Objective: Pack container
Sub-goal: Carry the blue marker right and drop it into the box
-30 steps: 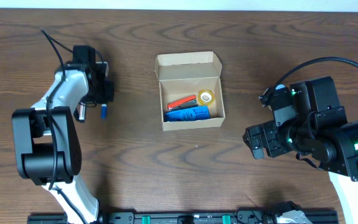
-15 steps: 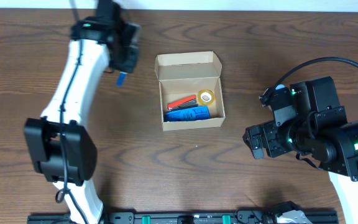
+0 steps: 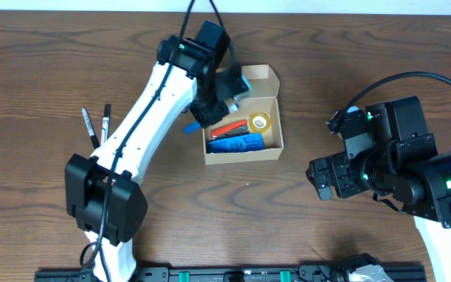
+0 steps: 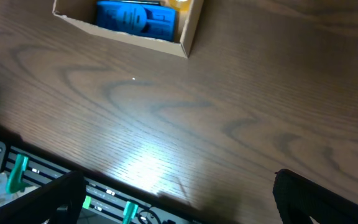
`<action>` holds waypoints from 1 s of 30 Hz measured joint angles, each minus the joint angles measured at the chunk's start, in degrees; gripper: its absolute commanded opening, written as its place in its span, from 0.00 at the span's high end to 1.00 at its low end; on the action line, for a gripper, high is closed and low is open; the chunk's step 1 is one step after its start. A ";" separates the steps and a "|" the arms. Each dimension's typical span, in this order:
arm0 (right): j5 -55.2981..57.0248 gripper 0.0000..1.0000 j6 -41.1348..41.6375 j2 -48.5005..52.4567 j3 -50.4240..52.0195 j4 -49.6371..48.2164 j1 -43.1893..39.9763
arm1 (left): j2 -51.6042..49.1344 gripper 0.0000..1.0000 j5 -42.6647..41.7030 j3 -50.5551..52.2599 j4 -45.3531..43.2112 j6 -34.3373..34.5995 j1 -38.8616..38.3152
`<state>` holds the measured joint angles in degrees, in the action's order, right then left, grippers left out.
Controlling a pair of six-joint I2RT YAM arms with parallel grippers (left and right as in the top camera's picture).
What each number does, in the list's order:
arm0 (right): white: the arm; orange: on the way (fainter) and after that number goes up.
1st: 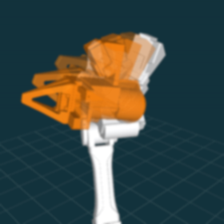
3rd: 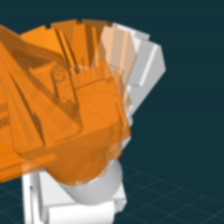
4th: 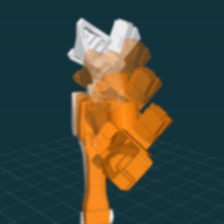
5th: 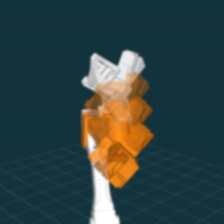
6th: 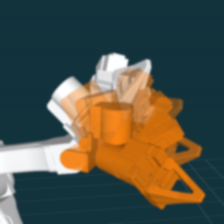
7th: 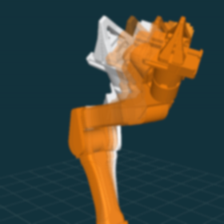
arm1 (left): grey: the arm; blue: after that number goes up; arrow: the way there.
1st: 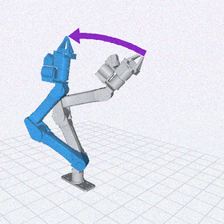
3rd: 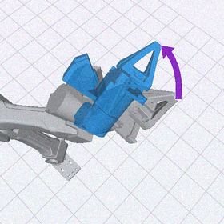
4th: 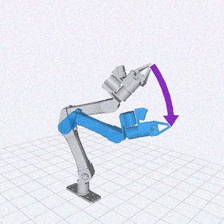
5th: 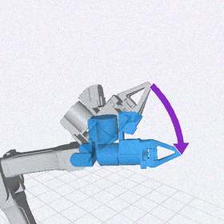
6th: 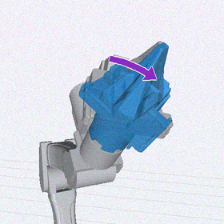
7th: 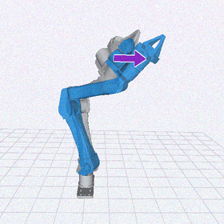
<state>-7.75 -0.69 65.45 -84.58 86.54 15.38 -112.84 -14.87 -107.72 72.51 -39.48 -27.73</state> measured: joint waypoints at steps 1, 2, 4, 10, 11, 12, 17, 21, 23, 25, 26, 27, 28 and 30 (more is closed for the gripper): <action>0.02 0.01 0.00 0.00 0.00 0.00 0.00 | 0.00 0.94 -1.64 0.00 0.46 -1.40 -0.22; 0.00 0.01 0.00 0.00 0.00 -0.02 0.00 | 0.00 0.95 -2.99 0.00 0.76 -2.80 -0.35; 0.00 0.01 0.00 0.00 0.00 0.00 0.00 | 0.00 0.94 -5.27 0.00 0.85 -6.16 -0.52; 0.00 0.01 0.00 0.00 0.00 0.00 0.00 | 0.00 0.94 -9.42 1.18 0.26 -14.91 -0.52; 0.00 0.01 0.00 0.02 0.00 0.00 0.00 | 0.00 0.94 -9.92 1.68 -0.33 -16.09 -0.52; 0.00 0.01 0.00 0.02 0.00 -0.02 0.00 | 0.00 0.94 -10.62 2.54 -1.66 -17.33 -0.52; 0.00 0.01 0.00 0.00 0.00 0.00 0.00 | 0.00 0.94 -11.80 5.81 -7.23 -19.96 -0.81; 0.00 0.01 0.00 0.02 0.00 -0.02 0.00 | 0.00 0.94 -11.96 8.15 -10.80 -21.97 -1.64; 0.00 0.01 0.00 0.00 0.00 -0.02 0.00 | 0.00 0.94 -11.93 9.46 -12.28 -22.73 -2.29; 0.00 0.01 0.00 0.00 0.00 0.00 0.00 | 0.00 0.94 -11.87 10.71 -13.73 -23.41 -2.82; 0.00 0.01 0.00 0.00 0.00 -0.02 0.00 | 0.00 0.94 -11.82 11.30 -14.38 -23.52 -2.97; 0.00 0.01 0.00 0.00 0.00 0.00 0.00 | 0.00 0.94 -11.76 12.28 -15.41 -23.61 -3.21; 0.00 0.01 0.00 0.00 0.00 0.00 0.00 | 0.00 0.94 -11.74 12.85 -15.98 -23.61 -3.34; 0.00 0.01 0.00 0.00 0.00 0.00 0.00 | 0.00 0.94 -11.74 14.16 -17.64 -23.63 -3.52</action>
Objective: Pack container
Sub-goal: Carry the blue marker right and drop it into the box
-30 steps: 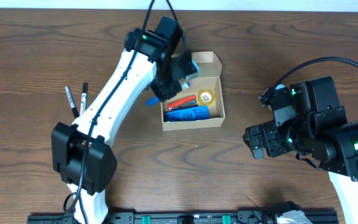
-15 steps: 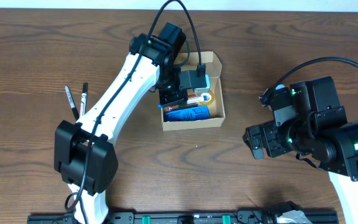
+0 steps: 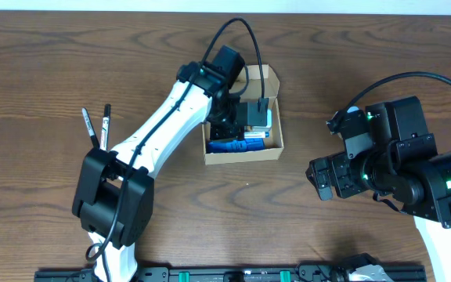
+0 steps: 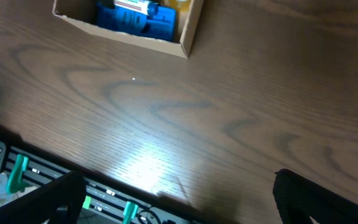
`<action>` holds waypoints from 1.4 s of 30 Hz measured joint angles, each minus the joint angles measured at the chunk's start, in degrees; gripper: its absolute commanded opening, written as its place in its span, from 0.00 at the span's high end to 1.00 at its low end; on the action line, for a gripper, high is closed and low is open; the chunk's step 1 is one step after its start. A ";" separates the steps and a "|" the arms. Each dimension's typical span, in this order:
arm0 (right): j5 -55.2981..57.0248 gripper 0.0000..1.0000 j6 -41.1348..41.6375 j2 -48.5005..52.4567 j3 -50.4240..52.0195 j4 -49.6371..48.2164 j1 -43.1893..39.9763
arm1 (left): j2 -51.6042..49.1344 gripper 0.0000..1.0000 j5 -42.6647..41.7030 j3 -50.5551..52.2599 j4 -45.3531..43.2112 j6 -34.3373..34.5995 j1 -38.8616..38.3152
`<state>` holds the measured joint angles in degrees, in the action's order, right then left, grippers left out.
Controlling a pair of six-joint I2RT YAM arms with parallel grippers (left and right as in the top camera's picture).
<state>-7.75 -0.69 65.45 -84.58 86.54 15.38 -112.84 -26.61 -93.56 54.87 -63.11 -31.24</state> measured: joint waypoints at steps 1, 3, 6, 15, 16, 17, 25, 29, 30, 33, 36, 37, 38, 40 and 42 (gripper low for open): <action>0.00 0.01 0.00 0.00 0.00 -0.02 0.00 | 0.00 0.94 0.02 0.61 -1.01 0.04 -0.04; 0.00 0.01 0.00 0.00 0.00 -0.02 0.00 | 0.00 0.94 0.20 1.95 -3.15 0.33 -0.04; 0.00 0.01 0.00 0.00 0.00 -0.02 0.00 | 0.00 0.94 0.92 3.48 -5.05 1.60 -0.04; 0.00 0.01 0.00 0.02 0.00 0.00 0.00 | 0.00 0.94 1.55 6.78 -7.80 2.82 -0.04; 0.00 0.01 0.00 0.02 0.00 0.00 0.00 | 0.00 0.94 1.55 6.97 -7.80 2.91 -0.04; 0.00 0.01 0.00 0.02 0.00 0.00 0.00 | 0.00 0.94 1.55 7.04 -7.89 2.93 -0.04; 0.00 0.01 0.00 0.00 0.00 0.00 0.00 | 0.00 0.94 1.75 7.04 -8.81 3.13 -0.04; 0.00 0.01 0.00 0.00 0.00 0.00 0.00 | 0.00 0.79 1.79 7.04 -8.85 3.48 -0.07; 0.00 0.01 0.00 0.00 0.00 0.00 0.00 | 0.00 0.77 1.79 7.04 -8.87 3.56 -0.07; 0.00 0.01 0.00 0.00 0.00 0.00 0.00 | 0.00 0.68 1.79 7.04 -8.87 4.20 -0.07; 0.00 0.01 0.00 0.00 0.00 0.00 0.00 | 0.00 0.67 1.79 7.04 -8.87 4.79 -0.07; 0.00 0.01 0.00 0.00 0.00 0.00 0.00 | 0.00 0.67 1.79 7.06 -8.87 4.83 -0.07; 0.00 0.01 0.00 0.00 0.00 0.00 0.00 | 0.00 0.67 1.79 7.06 -8.87 4.83 -0.07; 0.00 0.01 0.00 0.00 0.00 0.00 0.00 | 0.00 0.64 1.79 7.06 -8.87 4.83 -0.07; 0.00 0.01 0.00 0.00 0.00 0.00 0.00 | 0.00 0.63 1.79 7.06 -8.87 4.94 -0.07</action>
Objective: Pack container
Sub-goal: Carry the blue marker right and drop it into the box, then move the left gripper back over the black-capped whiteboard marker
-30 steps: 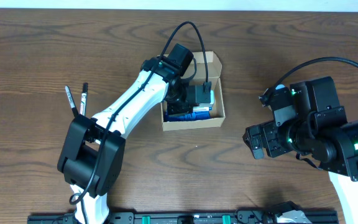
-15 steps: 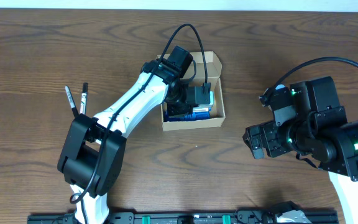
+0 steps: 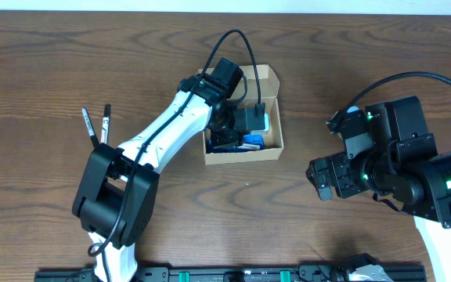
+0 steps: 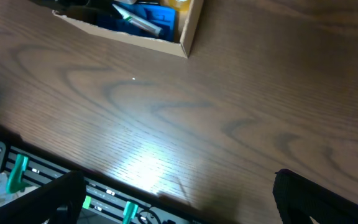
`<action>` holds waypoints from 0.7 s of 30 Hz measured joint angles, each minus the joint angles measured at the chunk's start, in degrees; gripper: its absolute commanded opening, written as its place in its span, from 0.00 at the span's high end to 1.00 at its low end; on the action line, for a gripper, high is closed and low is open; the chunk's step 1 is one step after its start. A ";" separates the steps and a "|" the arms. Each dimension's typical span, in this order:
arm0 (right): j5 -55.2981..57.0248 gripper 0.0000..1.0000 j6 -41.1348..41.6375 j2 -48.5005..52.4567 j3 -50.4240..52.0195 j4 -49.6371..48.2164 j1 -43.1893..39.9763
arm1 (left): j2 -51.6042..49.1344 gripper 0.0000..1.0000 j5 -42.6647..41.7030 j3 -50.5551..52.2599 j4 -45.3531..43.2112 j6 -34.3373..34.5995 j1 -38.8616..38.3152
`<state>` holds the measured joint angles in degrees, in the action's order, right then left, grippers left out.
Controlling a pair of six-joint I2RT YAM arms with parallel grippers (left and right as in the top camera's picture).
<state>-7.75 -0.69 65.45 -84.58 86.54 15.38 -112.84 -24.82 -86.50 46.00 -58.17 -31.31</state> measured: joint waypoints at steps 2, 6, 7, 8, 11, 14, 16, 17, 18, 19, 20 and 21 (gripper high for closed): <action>0.00 0.01 0.00 0.00 0.00 0.00 0.00 | 0.00 0.64 -0.02 -0.02 -0.04 0.92 0.00; 0.00 0.01 0.00 0.00 0.00 0.00 0.00 | 0.00 0.68 0.00 -0.59 0.07 5.03 0.00; 0.00 0.01 0.00 0.00 0.00 0.00 0.00 | 0.00 0.69 0.00 -1.27 0.17 6.38 0.02; 0.00 0.01 0.00 0.00 0.00 0.00 0.00 | 0.00 0.72 0.00 -2.05 0.28 7.41 0.02; 0.00 0.01 0.00 0.00 0.00 0.00 0.00 | 0.00 0.79 0.09 -7.13 1.66 11.93 0.02; 0.00 0.01 0.00 0.00 0.00 0.00 0.00 | 0.31 0.87 0.83 -11.58 2.99 15.43 0.07; 0.00 0.01 0.00 0.00 0.00 0.00 0.00 | 1.09 0.94 2.05 -13.73 3.23 18.67 0.13; 0.00 0.01 0.00 0.02 0.00 -0.02 0.00 | 1.64 0.94 2.99 -14.64 3.30 20.85 0.22; 0.00 0.01 0.00 0.00 0.00 0.00 0.00 | 2.32 0.94 4.04 -15.28 3.28 22.77 0.35; 0.00 0.01 0.00 0.00 0.00 0.00 0.00 | 3.21 0.94 5.18 -15.69 3.28 24.81 0.52; 0.00 0.01 0.00 0.00 0.00 0.00 0.00 | 4.42 0.94 6.56 -15.93 3.30 27.08 0.83; 0.00 0.01 0.00 0.00 0.00 0.00 0.00 | 5.84 0.94 8.07 -15.98 3.48 29.24 1.27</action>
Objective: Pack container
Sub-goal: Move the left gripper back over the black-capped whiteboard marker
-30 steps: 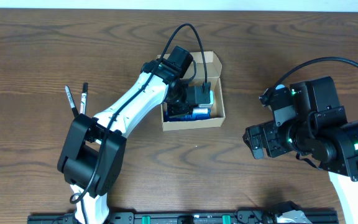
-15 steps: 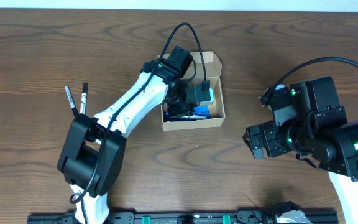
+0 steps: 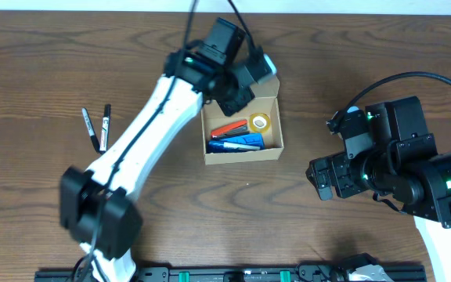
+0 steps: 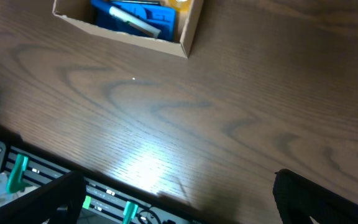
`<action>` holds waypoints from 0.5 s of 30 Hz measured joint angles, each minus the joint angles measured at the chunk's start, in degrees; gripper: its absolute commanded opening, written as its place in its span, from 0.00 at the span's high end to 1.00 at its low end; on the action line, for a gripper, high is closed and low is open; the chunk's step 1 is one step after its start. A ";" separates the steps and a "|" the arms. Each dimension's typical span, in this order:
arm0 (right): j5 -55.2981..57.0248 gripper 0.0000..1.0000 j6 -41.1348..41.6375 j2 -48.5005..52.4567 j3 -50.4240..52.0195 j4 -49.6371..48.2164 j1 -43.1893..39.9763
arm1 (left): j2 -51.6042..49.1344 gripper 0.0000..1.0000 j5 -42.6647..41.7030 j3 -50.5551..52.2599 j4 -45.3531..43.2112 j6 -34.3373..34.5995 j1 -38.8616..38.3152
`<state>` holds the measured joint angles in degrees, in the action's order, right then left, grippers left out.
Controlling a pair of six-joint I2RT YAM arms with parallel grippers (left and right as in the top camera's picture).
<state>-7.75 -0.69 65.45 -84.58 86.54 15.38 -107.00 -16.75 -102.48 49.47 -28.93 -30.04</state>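
The open cardboard box sits mid-table and holds a red item, a tape roll and a blue pack. A pale pen lies across the pack. In the right wrist view the box's corner, the blue pack and the pen show at the top edge. My left gripper hangs blurred over the box's far end, apparently open and holding nothing. My right gripper stands open over bare table to the right of the box.
Two dark markers lie side by side on the wooden table at the left. The right arm's body fills the right side. A black rail runs along the table's near edge.
My left gripper was low inside the box with the pen. It is now up over the box's far end, and the pen lies on the blue pack. The right arm has not moved.
My left gripper first hung at the box's left rim holding a blue-tipped pen. It then stood over the box's middle, then low inside it. Now the pen rests in the box and the gripper is clear of it. The right gripper stayed open and still throughout.
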 measured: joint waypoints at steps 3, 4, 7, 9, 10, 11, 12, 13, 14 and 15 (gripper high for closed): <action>0.00 0.01 0.00 0.00 0.00 0.00 0.00 | 4.24 0.94 3.63 -0.07 0.98 5.11 1.84; 0.00 0.01 0.00 0.00 0.00 0.00 0.00 | 5.66 0.94 4.46 -0.15 1.33 6.56 2.73; 0.00 0.01 0.00 0.00 0.00 0.00 0.00 | 9.88 0.94 6.34 -0.48 3.19 11.02 6.91; 0.00 0.01 0.00 0.00 0.00 0.00 0.00 | 11.82 0.94 7.17 -0.59 5.22 12.92 10.27; 0.00 0.01 0.00 0.00 0.00 0.00 0.00 | 12.50 0.94 7.72 -0.72 6.45 13.79 12.13; 0.00 0.01 0.00 0.00 0.00 0.00 0.00 | 13.00 0.94 8.33 -0.83 7.85 14.45 14.14; 0.00 0.01 0.00 0.00 0.00 0.00 0.00 | 13.25 0.94 8.85 -0.87 9.46 15.28 16.37; 0.00 0.01 0.00 0.00 0.00 0.00 0.00 | 13.27 0.94 9.44 -0.87 10.67 15.91 18.21; 0.00 0.01 0.00 0.00 0.00 0.00 0.00 | 13.16 0.94 9.77 -0.85 11.67 16.76 20.04; 0.00 0.01 0.00 0.00 0.00 -0.02 0.00 | 12.92 0.94 10.08 -0.87 12.28 17.57 21.79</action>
<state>-7.75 -0.69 65.45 -84.58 86.52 15.38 -94.08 -6.68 -103.35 61.76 -11.35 -8.25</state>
